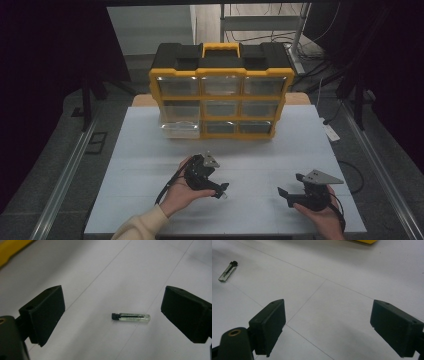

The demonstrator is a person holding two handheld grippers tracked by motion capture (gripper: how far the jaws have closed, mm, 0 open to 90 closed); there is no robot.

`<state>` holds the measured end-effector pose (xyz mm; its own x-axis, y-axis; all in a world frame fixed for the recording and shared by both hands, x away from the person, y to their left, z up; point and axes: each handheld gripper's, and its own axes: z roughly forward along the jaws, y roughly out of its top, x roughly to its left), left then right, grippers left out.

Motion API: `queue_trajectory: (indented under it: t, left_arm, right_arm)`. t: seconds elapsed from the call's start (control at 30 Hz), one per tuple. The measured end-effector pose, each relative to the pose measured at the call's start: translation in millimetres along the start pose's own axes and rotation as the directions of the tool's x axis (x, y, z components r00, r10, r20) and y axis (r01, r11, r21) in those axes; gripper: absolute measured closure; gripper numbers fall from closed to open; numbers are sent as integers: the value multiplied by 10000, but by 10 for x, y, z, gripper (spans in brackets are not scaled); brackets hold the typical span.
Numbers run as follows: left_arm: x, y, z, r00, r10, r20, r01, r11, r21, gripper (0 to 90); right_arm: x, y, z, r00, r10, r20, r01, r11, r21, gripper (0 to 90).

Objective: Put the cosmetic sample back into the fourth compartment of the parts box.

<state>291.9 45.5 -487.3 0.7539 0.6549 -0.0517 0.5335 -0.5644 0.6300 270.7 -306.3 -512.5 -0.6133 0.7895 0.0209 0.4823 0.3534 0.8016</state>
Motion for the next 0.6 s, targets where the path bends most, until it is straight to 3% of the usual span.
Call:
queue_trajectory:
  t: [0.6]
  left_arm:
    - [-46,-53,121,9999,36,126,-41,9993,367,55]
  right_arm:
    - [-10,-6,8,10000,36,-44,-36,10000,34,136]
